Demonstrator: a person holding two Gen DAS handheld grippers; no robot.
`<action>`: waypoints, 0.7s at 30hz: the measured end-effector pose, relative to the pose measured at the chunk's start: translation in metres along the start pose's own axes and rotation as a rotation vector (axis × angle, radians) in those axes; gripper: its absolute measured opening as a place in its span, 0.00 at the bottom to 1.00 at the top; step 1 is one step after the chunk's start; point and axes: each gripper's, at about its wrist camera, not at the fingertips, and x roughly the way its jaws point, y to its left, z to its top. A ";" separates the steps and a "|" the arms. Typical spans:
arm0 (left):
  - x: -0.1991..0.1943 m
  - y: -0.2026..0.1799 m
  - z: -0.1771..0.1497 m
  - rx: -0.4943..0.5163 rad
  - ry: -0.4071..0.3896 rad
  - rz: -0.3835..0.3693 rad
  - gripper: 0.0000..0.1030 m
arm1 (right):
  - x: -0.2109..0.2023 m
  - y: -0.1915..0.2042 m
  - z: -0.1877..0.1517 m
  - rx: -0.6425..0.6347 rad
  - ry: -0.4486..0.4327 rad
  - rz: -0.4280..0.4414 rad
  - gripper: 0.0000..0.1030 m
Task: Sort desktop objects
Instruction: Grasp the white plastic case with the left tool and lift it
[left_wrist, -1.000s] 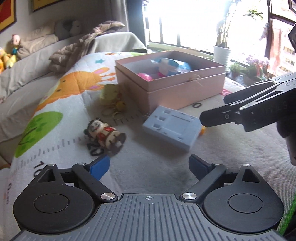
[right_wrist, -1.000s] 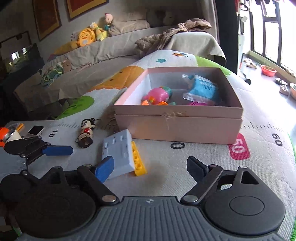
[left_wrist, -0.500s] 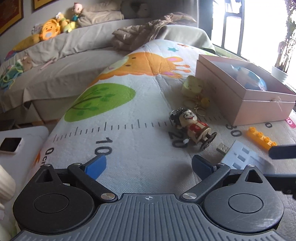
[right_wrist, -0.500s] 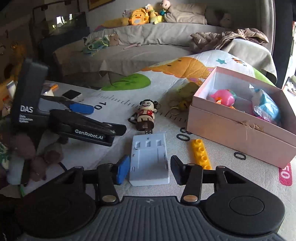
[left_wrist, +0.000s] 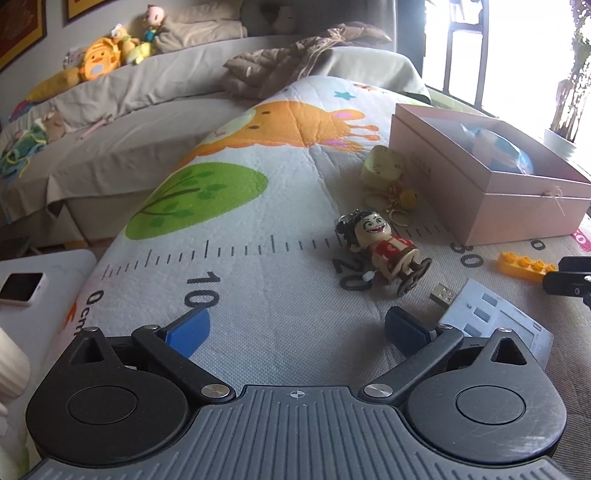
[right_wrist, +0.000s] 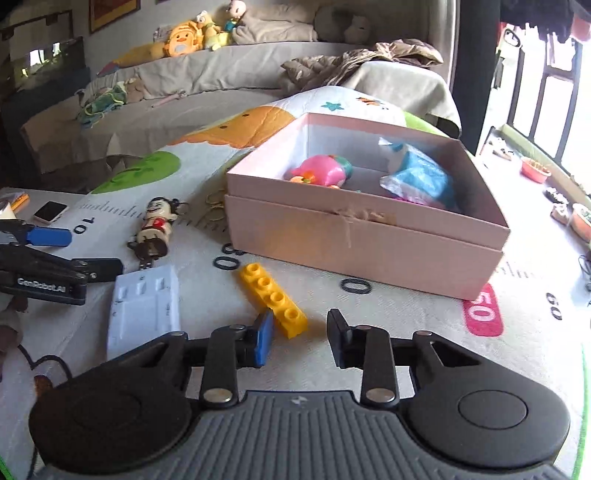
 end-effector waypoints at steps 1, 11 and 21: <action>0.000 0.000 0.000 0.001 0.001 0.001 1.00 | 0.000 -0.005 -0.001 0.008 -0.001 -0.025 0.30; -0.021 -0.033 0.001 0.093 -0.024 -0.157 1.00 | -0.018 -0.073 -0.030 0.226 -0.042 -0.164 0.60; -0.027 -0.087 0.001 0.182 0.010 -0.203 1.00 | -0.023 -0.089 -0.036 0.342 -0.082 -0.122 0.91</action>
